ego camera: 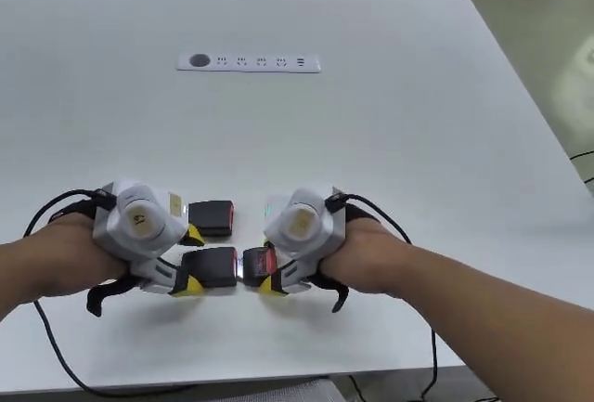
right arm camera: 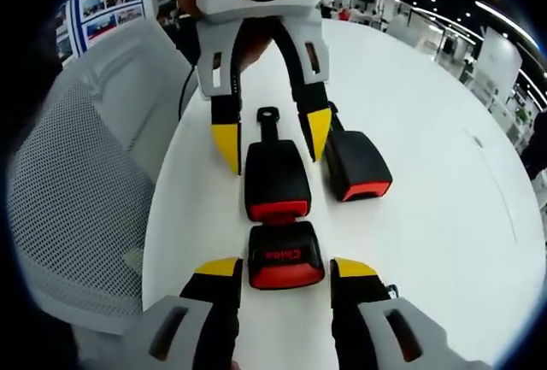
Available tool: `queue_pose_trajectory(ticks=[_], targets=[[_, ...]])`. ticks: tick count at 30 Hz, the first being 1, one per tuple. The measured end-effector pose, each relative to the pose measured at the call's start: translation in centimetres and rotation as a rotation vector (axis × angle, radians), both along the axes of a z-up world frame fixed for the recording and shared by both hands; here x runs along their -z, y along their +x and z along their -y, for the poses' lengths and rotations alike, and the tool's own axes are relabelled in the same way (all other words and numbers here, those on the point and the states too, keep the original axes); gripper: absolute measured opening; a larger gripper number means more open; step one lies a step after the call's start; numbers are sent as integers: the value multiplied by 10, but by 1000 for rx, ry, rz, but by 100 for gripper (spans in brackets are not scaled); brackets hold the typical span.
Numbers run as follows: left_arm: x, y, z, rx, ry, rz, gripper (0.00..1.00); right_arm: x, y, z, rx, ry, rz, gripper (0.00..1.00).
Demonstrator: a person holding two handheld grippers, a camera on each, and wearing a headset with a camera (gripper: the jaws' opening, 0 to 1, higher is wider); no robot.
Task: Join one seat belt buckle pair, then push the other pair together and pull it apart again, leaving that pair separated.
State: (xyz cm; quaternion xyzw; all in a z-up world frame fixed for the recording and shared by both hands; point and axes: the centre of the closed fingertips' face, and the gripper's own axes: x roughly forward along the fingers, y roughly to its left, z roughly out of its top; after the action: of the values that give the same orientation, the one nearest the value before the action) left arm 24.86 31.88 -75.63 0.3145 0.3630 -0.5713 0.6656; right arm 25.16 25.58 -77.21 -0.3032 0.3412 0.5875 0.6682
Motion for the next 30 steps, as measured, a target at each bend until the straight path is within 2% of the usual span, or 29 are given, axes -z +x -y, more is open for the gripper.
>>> queue_pose_trajectory(ticks=[5, 8, 13, 16, 20, 23, 26, 30], targets=[[-20, 9, 1, -12, -28, 22, 46, -28, 2, 10, 26, 46, 16, 39], [-27, 19, 2, -21, -44, 35, 47, -32, 16, 21, 46, 59, 37, 38], [-29, 47, -1, -47, -43, 60, 48, -35, 39, 43, 92, 55, 60, 37], [-31, 60, -1, -65, -46, 62, 50, -34, 50, 55, 104, 36, 75, 37], [-27, 68, 0, -52, -22, 64, 51, -33, 65, 72, 108, 9, 98, 37], [-20, 71, 0, -40, -8, 54, 50, -26, 72, 85, 98, -22, 103, 38], [-11, 71, -1, -3, 29, 47, 50, -14, 77, 95, 86, -38, 101, 40], [-2, 75, -1, 7, 41, 36, 49, -8, 78, 103, 78, -52, 91, 41]])
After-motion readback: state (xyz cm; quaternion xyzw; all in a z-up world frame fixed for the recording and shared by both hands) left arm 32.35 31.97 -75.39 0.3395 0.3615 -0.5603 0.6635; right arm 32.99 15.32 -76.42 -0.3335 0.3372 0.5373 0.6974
